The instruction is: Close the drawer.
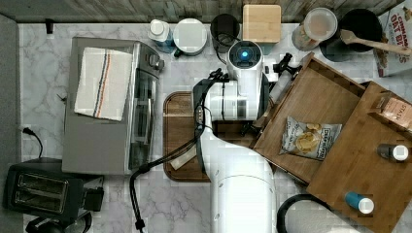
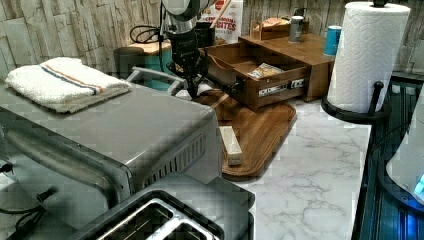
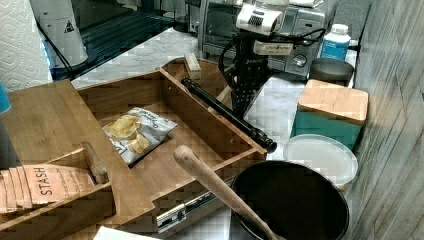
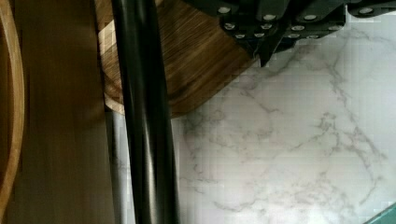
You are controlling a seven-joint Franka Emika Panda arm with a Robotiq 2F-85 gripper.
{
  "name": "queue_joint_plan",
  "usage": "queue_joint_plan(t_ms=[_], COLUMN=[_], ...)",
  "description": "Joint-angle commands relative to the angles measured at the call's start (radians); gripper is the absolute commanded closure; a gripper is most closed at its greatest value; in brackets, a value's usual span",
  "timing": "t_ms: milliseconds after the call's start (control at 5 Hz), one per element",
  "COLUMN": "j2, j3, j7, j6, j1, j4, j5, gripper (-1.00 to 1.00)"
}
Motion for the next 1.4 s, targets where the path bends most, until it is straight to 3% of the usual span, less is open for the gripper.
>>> queue_joint_plan(t_ms=[200, 400, 800, 1200, 1400], j2=[-0.074, -0.101, -0.150, -0.051, -0.043], j3=[-0.036, -0.041, -0.100, -0.143, -0.194], j7=[-0.196, -0.270, -0.338, -0.556, -0.527], j6=[-0.002, 0.003, -0.012, -0.029, -0.071], j1=[-0.109, -0.164, -0.214, -0.326, -0.337], j4=[0.018, -0.037, -0.117, -0.009, 0.014], j5=[-0.001, 0.025, -0.011, 0.050, 0.021], gripper=[1.00, 1.00, 1.00, 1.00, 1.00])
